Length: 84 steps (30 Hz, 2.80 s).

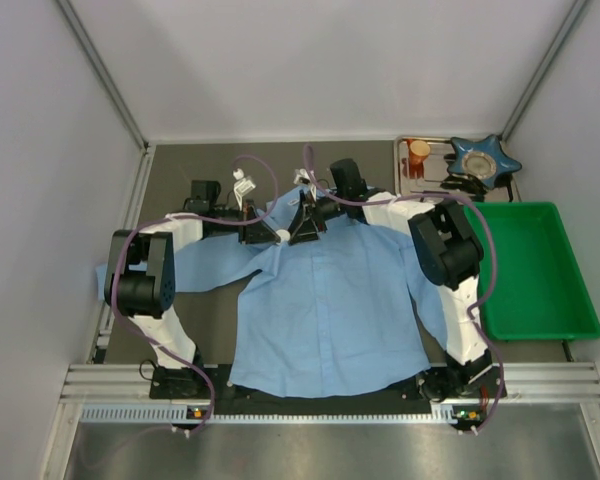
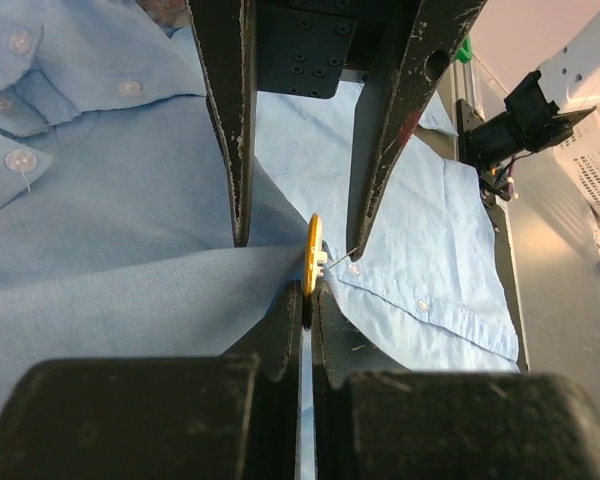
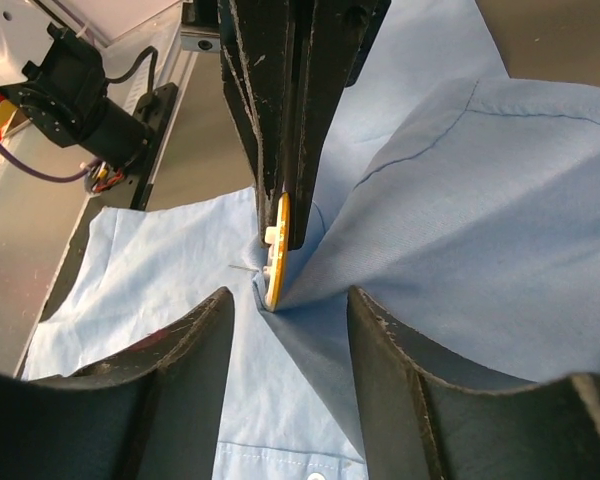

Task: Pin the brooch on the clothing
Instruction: Pin the brooch to the clothes.

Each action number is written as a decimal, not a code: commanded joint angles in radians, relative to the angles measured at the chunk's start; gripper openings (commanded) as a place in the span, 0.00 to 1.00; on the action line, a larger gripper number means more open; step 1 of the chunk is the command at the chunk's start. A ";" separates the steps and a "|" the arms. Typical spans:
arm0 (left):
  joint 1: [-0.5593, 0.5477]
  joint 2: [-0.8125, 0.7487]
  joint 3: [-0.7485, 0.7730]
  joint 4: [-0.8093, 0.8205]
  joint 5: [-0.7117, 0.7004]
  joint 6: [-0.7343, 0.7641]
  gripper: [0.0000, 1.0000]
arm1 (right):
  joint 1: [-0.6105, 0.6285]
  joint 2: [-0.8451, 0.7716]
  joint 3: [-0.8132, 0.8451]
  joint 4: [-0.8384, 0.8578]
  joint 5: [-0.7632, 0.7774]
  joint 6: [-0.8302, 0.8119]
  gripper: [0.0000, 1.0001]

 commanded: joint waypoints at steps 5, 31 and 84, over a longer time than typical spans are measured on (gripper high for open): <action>-0.014 -0.044 0.045 -0.062 0.058 0.080 0.00 | 0.003 -0.040 0.034 0.094 -0.042 0.045 0.39; 0.014 0.286 0.467 -1.415 0.219 1.301 0.00 | 0.029 -0.064 0.056 -0.070 -0.057 -0.109 0.48; 0.030 0.296 0.487 -1.415 0.233 1.225 0.00 | 0.063 -0.017 0.062 0.128 -0.014 0.080 0.19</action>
